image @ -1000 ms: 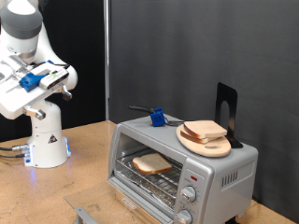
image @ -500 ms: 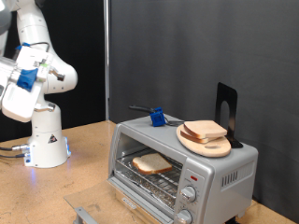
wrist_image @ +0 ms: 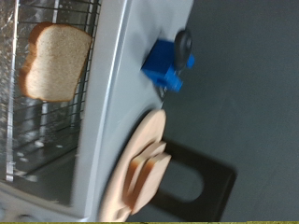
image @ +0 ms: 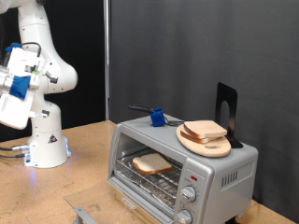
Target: Make a piece of toast with the oven
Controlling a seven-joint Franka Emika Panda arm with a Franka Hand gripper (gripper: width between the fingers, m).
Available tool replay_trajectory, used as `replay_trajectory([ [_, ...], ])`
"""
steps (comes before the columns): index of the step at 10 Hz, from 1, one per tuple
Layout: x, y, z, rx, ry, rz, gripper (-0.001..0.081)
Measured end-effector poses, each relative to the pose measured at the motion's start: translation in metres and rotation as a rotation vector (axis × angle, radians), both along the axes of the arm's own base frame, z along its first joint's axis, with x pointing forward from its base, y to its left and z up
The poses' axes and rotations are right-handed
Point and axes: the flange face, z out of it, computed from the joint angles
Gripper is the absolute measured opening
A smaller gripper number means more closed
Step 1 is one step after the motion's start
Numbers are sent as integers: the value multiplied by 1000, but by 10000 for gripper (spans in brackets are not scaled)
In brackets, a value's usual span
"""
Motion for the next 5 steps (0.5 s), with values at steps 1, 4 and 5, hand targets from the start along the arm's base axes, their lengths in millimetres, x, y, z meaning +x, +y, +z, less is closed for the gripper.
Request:
replay_trajectory([
  [1, 0, -8, -7, 30, 98, -65, 806],
  [4, 3, -38, -34, 46, 233, -139, 806],
  [5, 4, -46, -42, 31, 245, -138, 806],
])
